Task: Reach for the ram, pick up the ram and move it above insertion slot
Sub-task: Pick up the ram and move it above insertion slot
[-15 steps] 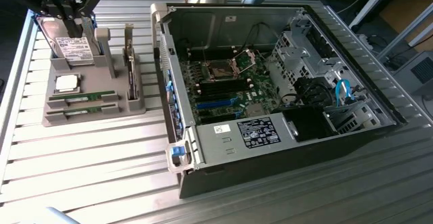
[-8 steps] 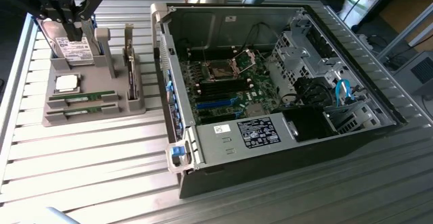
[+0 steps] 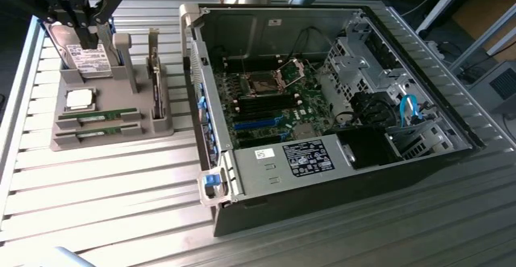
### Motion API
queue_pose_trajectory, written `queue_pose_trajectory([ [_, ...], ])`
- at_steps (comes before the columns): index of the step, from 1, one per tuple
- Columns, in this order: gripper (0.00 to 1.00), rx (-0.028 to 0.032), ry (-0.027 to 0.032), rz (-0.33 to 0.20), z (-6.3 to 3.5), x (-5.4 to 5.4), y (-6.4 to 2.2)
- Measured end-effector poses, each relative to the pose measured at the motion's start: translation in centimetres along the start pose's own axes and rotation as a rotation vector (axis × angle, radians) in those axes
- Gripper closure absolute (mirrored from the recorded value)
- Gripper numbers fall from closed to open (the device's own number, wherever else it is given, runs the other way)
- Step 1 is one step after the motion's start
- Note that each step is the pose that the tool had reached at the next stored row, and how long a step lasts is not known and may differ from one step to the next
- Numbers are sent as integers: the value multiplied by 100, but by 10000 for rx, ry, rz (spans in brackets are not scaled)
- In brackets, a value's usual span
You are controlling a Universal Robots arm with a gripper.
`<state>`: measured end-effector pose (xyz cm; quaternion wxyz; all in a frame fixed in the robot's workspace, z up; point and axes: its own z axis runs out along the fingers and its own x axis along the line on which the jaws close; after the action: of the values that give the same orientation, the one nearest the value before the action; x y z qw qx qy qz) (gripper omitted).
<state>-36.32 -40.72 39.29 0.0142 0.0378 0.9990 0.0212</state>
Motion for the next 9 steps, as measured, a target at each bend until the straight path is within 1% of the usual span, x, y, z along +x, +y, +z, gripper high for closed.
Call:
queue_pose_trajectory([
  [1,89,-5,10,-211,0,1,0],
  [2,89,-18,31,-701,0,0,0],
  [3,89,-27,44,-1017,0,0,0],
  [5,89,-51,83,-1903,0,0,0],
  [7,89,-88,142,-3265,1,0,0],
  [8,89,-101,164,-3764,1,0,0],
  [9,89,-106,173,-3962,1,0,0],
])
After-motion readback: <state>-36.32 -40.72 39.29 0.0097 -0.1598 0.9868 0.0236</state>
